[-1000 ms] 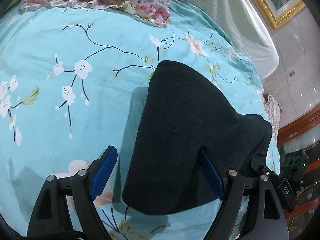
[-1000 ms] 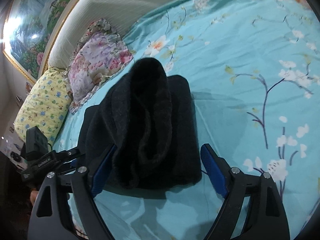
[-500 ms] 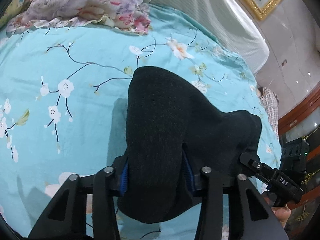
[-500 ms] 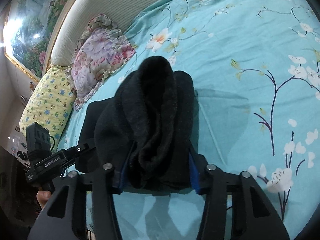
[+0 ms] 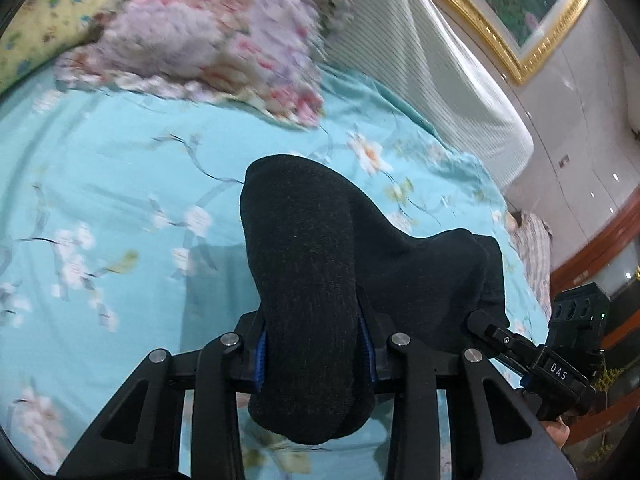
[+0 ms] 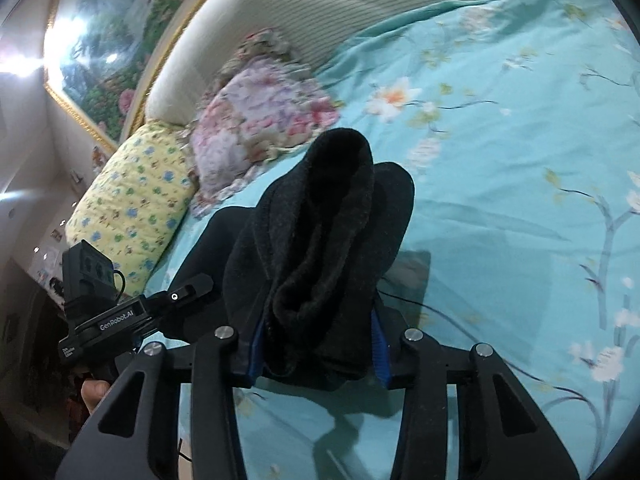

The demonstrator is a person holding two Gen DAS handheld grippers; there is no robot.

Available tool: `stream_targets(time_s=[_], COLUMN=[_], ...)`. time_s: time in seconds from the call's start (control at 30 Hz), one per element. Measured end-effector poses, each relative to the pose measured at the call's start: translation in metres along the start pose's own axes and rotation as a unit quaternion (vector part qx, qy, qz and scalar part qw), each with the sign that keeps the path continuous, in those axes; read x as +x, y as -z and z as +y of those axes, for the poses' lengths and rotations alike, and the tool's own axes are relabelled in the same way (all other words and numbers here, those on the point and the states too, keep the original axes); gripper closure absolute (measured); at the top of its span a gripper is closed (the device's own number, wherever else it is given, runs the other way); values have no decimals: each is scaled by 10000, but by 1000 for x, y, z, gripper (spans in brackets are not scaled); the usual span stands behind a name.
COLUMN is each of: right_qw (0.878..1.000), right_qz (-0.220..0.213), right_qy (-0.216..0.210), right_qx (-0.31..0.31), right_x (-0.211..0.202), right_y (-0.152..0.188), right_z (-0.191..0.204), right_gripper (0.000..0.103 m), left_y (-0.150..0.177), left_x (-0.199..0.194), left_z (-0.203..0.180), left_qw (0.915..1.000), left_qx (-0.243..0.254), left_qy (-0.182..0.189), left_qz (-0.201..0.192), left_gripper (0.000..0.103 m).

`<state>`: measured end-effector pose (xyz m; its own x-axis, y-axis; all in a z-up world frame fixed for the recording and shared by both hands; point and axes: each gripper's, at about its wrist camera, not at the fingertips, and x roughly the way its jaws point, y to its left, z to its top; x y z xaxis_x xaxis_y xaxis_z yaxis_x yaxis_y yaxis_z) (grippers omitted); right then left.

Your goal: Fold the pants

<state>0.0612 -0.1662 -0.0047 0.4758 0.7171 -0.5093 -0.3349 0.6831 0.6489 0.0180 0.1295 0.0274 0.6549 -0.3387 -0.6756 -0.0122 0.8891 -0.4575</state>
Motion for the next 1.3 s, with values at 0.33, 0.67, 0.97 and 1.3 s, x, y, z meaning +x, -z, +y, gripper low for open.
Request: stream_targets(time_s=[0.33,0.67,0.97,1.3], right_qw=[9982,9943,9922,9928], right_qz=[265,640,833,1013], right_qy=[-436,-551,-344,35], right_qx=[-301,-657,-862,-636], right_x=[71,131,158,164], right_y=[-11,-25,-25,-17], right_z=[58,99,105,66], right_gripper=[59,59,58,35], left_y=[-27,-43,-37,-19], left_x=[-43,-51,-39,-25], left_z=[66,123,147,156], left_qw=[9967,9907,9902,9910], left_qx=[-505,-946,-977,-751], left_qy=[-466,-752,-874,-1095], left_qz=[-434,-626,-487,-192], left_gripper=[67,67,67,29])
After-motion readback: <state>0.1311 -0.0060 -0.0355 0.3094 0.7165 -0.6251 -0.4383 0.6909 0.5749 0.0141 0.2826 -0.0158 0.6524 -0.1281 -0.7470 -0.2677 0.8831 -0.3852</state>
